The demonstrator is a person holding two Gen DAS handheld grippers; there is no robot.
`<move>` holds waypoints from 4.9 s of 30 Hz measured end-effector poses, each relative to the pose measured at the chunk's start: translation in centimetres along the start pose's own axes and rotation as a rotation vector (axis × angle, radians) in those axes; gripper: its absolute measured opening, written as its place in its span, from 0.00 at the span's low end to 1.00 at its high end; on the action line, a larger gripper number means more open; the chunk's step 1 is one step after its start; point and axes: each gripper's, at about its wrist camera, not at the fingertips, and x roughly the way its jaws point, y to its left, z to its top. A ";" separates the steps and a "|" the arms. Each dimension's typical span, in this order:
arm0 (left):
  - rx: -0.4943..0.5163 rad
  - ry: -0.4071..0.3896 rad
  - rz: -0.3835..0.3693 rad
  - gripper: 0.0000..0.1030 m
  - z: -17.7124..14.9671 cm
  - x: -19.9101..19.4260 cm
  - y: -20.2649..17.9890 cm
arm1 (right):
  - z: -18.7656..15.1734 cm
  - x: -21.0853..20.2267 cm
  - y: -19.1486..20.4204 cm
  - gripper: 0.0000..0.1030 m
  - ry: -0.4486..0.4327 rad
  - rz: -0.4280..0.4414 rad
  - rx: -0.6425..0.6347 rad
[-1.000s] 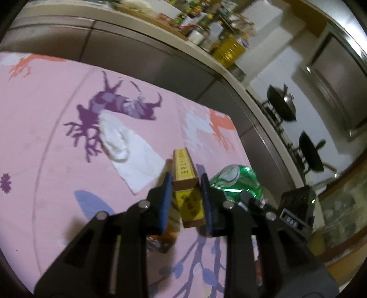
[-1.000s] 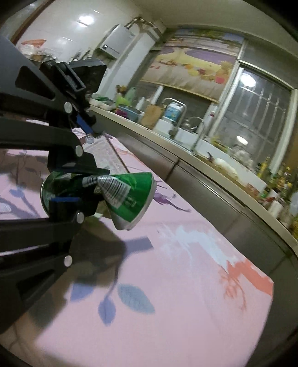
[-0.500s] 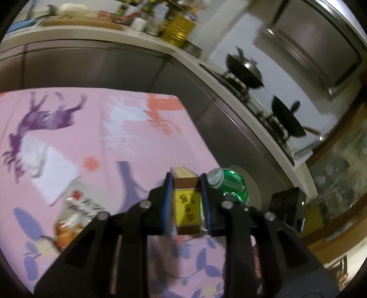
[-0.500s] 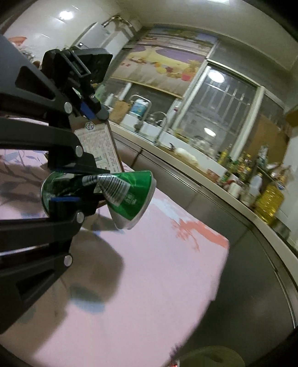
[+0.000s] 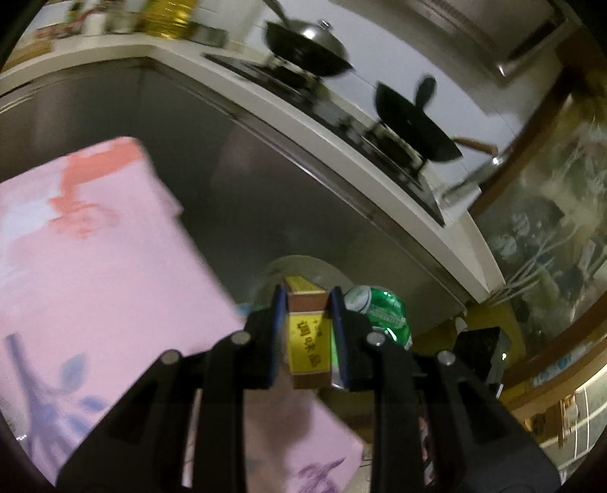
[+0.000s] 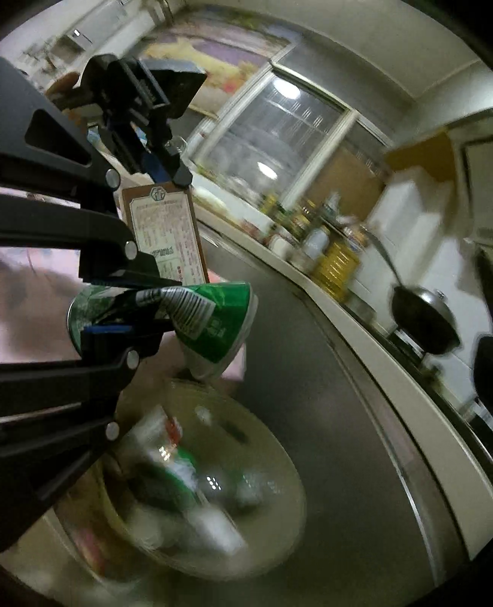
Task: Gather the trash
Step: 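Carry box and can over the beige bin and open both grippers, then move both grippers back over the orange snack packet and white tissue, then grasp the orange snack packet with the left gripper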
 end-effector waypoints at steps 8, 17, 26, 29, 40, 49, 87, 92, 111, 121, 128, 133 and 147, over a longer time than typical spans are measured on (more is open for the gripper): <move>0.028 0.144 0.072 0.45 0.7 11.2 -2.7 | 1.6 1.4 -4.4 0.24 -0.033 -0.148 0.037; 0.014 0.169 0.159 0.51 -0.6 11.8 -2.0 | 1.1 -0.2 -6.1 0.66 -0.165 -0.161 0.084; 0.173 0.045 0.335 0.51 -3.3 5.7 -3.5 | 0.6 -3.5 -3.6 0.66 -0.232 -0.162 0.043; 0.228 0.008 0.418 0.51 -5.1 3.6 -3.6 | -0.1 -4.0 -2.2 0.66 -0.217 -0.141 0.015; 0.328 -0.108 0.586 0.56 -9.7 -4.3 -3.8 | -3.7 -4.2 2.9 0.66 -0.114 -0.128 0.000; 0.308 -0.170 0.626 0.60 -12.5 -9.5 -2.7 | -6.6 -4.9 7.1 0.66 -0.077 -0.124 -0.062; 0.232 -0.337 0.737 0.66 -18.4 -20.2 -4.2 | -10.8 -9.5 15.1 0.66 -0.062 0.074 -0.121; 0.206 -0.327 0.747 0.67 -18.6 -20.4 -3.5 | -11.3 -8.9 15.0 0.66 -0.028 0.049 -0.098; 0.152 -0.338 0.810 0.93 -18.6 -21.2 -1.3 | -12.6 -8.3 13.7 0.71 0.016 -0.071 -0.064; 0.135 -0.324 0.828 0.94 -18.6 -21.6 -0.3 | -13.3 -7.3 14.6 0.71 0.066 -0.070 -0.112; 0.114 -0.308 0.837 0.94 -18.7 -21.6 0.7 | -13.4 -6.7 14.9 0.71 0.072 -0.078 -0.125; 0.102 -0.307 0.880 0.94 -18.8 -21.8 1.8 | -13.9 -5.8 15.2 0.71 0.096 -0.080 -0.139; -0.030 -0.203 0.995 0.94 -21.0 -25.3 11.0 | -16.2 -1.8 15.6 0.71 0.220 -0.079 -0.189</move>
